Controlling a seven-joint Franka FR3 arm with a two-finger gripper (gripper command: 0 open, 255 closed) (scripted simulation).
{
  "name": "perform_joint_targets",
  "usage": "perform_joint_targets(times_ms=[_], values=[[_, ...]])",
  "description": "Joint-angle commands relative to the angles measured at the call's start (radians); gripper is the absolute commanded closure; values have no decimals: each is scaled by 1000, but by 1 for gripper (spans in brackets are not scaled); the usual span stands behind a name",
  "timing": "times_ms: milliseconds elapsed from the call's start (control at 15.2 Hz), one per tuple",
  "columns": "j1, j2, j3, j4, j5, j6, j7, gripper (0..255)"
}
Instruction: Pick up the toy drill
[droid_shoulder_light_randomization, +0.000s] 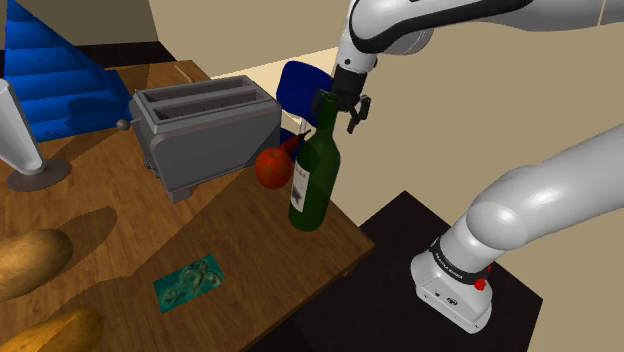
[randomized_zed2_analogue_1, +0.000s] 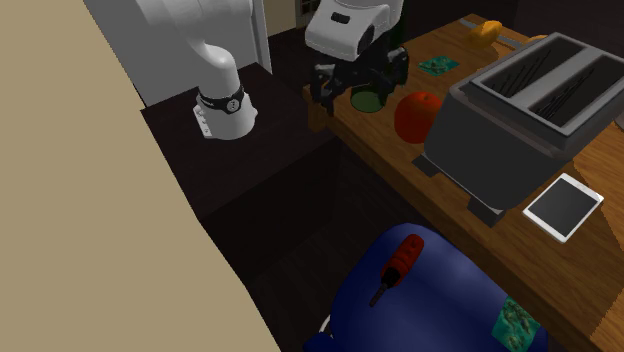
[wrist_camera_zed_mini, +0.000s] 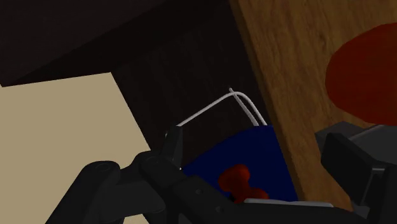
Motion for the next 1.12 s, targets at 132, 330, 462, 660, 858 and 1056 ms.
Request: perform_joint_targets(times_ms=[132,330,462,660,858,1056], values=[[-27,146,34,52,-10,118,145,0],[-43,259,47,107,-34,192,253,0],[-51,334,48,147,-55,236,326,0],[-57,444,40,214,-89,291,433,0],[-55,550,20,287,-122,336,535,0],[-49,651,-9,365,-148,371,630,0]])
